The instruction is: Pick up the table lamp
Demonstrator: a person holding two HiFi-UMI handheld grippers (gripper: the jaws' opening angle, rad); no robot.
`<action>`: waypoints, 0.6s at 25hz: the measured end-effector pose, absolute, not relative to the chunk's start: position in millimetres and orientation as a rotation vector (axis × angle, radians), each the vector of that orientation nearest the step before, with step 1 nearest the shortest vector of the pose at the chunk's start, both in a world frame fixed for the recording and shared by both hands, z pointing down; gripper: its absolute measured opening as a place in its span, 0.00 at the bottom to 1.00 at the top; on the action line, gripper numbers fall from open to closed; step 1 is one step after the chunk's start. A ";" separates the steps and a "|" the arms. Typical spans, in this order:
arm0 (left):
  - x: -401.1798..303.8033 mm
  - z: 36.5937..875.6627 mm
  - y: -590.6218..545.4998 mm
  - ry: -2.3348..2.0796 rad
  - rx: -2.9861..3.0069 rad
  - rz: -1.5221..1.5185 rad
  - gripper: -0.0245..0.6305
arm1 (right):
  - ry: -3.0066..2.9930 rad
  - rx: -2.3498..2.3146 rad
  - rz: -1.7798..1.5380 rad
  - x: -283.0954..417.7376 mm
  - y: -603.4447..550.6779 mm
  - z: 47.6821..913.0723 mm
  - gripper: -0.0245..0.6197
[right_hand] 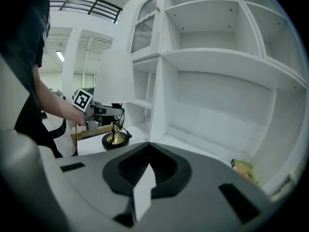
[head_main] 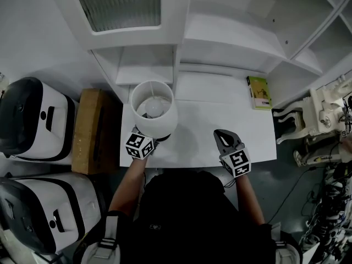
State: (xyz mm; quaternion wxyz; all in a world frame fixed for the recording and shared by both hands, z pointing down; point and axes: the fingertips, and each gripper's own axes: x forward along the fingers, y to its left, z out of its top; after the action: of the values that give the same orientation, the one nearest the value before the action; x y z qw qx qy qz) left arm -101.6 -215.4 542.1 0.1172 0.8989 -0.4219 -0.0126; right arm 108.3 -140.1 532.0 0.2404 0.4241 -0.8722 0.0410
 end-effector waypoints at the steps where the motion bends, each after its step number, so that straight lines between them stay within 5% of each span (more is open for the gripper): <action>1: -102.8 538.6 -212.7 -1.236 2.628 -0.042 0.29 | -2.392 1.161 0.110 107.5 -140.2 530.6 0.05; 15: -127.3 506.0 -191.4 -1.317 2.604 -0.071 0.29 | -2.495 1.191 0.111 113.1 -142.7 517.8 0.05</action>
State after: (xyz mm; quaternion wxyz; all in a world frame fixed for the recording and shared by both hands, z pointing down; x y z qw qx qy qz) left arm -127.3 -191.4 506.0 0.1111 0.8866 -0.4483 -0.0243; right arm 113.1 -142.7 517.8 0.1865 0.4229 -0.8859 0.0395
